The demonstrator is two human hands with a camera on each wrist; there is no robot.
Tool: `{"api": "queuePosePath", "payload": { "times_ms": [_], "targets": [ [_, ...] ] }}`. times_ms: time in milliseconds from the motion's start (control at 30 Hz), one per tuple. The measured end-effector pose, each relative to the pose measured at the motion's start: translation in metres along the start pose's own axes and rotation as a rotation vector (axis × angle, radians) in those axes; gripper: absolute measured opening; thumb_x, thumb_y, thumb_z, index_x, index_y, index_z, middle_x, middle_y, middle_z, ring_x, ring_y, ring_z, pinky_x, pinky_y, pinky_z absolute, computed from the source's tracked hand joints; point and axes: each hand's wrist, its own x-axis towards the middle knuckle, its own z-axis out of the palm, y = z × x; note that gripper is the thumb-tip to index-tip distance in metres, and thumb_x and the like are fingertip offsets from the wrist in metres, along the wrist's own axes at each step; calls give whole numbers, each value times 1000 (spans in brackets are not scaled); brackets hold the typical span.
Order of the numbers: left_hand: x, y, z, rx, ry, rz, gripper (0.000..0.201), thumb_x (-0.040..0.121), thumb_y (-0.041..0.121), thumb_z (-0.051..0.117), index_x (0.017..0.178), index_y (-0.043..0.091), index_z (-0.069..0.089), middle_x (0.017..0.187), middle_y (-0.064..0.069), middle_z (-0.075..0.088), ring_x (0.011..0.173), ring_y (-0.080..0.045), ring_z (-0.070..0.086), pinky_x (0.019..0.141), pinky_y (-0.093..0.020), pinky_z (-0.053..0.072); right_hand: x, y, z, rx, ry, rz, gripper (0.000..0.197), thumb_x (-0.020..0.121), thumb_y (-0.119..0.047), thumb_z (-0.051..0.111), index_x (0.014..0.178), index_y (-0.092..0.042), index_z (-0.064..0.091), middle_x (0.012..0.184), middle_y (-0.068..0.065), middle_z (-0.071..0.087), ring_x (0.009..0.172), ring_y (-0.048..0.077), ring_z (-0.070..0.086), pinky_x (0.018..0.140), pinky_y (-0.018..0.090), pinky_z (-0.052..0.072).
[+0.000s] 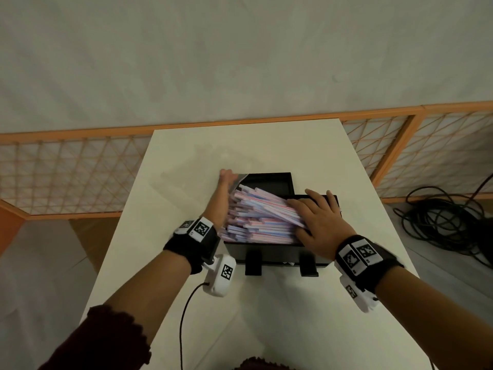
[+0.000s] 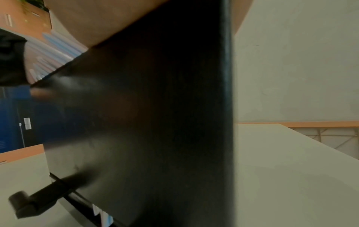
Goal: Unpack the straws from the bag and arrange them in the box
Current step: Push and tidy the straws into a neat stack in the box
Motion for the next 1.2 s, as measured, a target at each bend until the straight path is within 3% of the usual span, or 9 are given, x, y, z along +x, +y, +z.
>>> {"api": "queuePosePath", "payload": {
  "times_ms": [67,233,333,567,700,833,967,1100,1200],
  "targets": [
    [-1,-3,1,-14,-25,30,46,99,48,16,93,42,61,83,19,69,79,5,66,74,-12,52,0,-1,-1,3,-23,3,78,74,-52,13,146,-25,27,144,-3,40,144,24,15,115,52,-7],
    [2,13,-16,226,-81,86,46,102,41,12,138,20,33,129,12,43,119,-5,42,88,1,34,-2,-1,-3,26,-16,-32,77,78,-52,15,148,-22,22,146,0,38,146,23,12,112,56,-14],
    [8,20,-41,507,-49,261,84,84,68,24,150,16,16,157,3,14,145,-12,11,116,-26,11,-2,-6,-3,109,6,-40,75,78,-51,24,147,-21,26,145,1,39,144,25,18,114,54,-10],
    [-32,21,-17,1517,-261,811,121,64,92,29,150,12,2,160,-5,-3,146,-19,-13,119,-50,1,8,-21,-3,88,-13,-61,72,79,-48,23,141,-17,40,135,7,49,129,32,39,107,48,28],
    [-25,19,7,1909,-346,757,127,63,94,29,149,8,-10,158,-14,-11,145,-31,-15,115,-55,-11,10,-14,-9,70,-32,-95,72,78,-51,29,140,-17,42,135,7,50,126,33,42,104,48,32],
    [-13,29,8,1980,-363,637,121,65,89,38,150,10,3,155,-12,19,144,-30,13,112,-59,-9,6,-2,-28,117,-2,-50,85,72,-70,31,142,-23,36,138,2,44,128,26,38,106,41,28],
    [-17,44,4,1964,-384,627,128,60,91,42,150,10,0,158,-10,8,146,-28,0,114,-57,-9,-6,7,-41,128,-44,2,94,64,-80,38,142,-28,30,138,-3,39,127,21,35,105,38,30],
    [-19,44,27,2034,-498,722,135,56,91,47,149,8,-3,159,-14,-3,146,-31,-8,114,-54,-8,-5,-6,-32,44,-177,-37,98,67,-68,64,147,-28,22,148,-2,28,136,22,26,114,39,21],
    [-6,33,28,2021,-543,636,132,58,89,49,149,7,-1,157,-15,9,145,-32,9,116,-54,3,-2,-12,-31,99,-148,-41,97,68,-63,68,146,-26,24,149,-2,28,139,20,24,114,38,18]
  ]
}}
